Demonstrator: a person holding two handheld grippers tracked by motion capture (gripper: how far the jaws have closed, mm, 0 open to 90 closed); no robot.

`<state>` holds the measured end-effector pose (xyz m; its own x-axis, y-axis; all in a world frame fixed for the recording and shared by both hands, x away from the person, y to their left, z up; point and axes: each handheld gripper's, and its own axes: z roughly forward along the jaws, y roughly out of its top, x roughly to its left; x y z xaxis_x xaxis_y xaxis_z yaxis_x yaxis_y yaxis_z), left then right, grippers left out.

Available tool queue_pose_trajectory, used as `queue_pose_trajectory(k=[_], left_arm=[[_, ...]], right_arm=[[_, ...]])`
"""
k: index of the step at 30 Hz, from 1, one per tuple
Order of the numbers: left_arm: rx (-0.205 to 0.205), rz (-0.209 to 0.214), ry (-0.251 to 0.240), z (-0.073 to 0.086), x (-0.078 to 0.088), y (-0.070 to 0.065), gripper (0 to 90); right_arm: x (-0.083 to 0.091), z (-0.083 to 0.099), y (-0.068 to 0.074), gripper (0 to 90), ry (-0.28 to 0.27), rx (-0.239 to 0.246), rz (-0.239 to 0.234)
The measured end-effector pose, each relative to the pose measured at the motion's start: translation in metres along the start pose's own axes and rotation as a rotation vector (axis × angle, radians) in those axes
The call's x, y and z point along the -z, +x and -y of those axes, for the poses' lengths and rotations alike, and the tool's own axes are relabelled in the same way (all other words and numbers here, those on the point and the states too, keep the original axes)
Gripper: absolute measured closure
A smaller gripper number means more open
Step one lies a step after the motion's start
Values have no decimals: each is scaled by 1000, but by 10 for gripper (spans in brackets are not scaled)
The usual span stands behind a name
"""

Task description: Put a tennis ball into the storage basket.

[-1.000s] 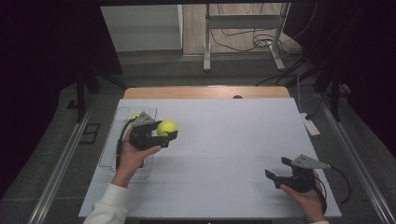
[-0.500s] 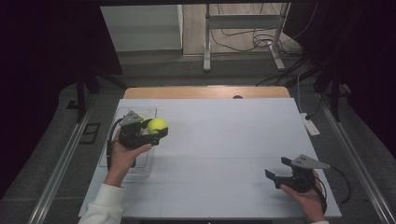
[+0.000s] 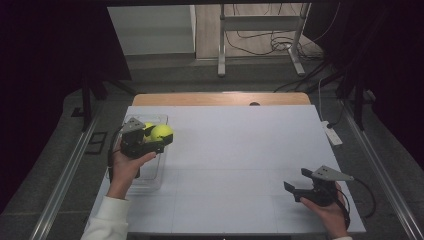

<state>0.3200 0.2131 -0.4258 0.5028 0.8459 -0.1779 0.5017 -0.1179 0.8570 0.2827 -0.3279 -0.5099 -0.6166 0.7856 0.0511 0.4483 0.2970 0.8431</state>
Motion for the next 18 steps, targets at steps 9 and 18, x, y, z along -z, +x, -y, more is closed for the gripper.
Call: queue_pose_trajectory(k=[9,18], left_arm=[[23,-25,-15,1,4,9,270],[42,-68,-13,3,5,19,271]], right_arm=[[0,0,0,133,-1,0,0],[0,0,0,134,0,-1,-1]])
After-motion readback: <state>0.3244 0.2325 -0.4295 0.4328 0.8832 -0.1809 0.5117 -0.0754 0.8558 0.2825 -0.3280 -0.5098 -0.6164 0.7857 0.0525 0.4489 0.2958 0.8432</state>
